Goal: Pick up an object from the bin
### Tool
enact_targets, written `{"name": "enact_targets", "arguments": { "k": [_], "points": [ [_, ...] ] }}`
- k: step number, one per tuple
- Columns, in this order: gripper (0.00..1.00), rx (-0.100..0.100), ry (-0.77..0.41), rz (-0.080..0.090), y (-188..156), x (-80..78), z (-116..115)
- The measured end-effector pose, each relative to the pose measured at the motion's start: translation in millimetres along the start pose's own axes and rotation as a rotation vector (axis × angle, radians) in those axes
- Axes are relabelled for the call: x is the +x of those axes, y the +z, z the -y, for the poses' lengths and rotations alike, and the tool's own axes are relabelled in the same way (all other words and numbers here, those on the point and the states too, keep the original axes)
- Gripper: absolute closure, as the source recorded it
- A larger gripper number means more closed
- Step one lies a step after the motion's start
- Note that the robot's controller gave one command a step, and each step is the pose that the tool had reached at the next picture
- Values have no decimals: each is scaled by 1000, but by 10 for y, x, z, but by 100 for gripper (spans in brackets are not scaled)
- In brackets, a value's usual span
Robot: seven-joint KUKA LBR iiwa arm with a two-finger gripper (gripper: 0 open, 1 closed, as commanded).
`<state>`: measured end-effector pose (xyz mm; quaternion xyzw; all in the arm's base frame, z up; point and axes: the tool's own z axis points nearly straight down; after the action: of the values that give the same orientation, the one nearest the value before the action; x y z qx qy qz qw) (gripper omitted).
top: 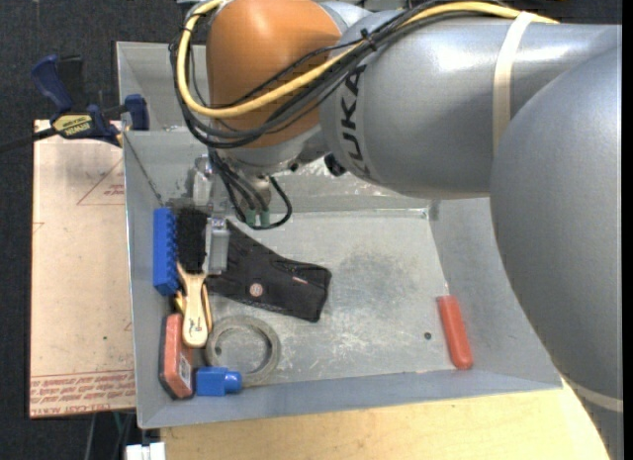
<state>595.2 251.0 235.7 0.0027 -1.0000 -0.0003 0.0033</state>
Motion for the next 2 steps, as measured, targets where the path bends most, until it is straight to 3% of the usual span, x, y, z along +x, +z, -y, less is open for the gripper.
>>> {"name": "enact_targets", "arguments": {
  "k": [1,2],
  "points": [
    [0,-2,4,8,-54,-18,14],
    [0,-4,55,8,-13,-480,118]
  ]
}}
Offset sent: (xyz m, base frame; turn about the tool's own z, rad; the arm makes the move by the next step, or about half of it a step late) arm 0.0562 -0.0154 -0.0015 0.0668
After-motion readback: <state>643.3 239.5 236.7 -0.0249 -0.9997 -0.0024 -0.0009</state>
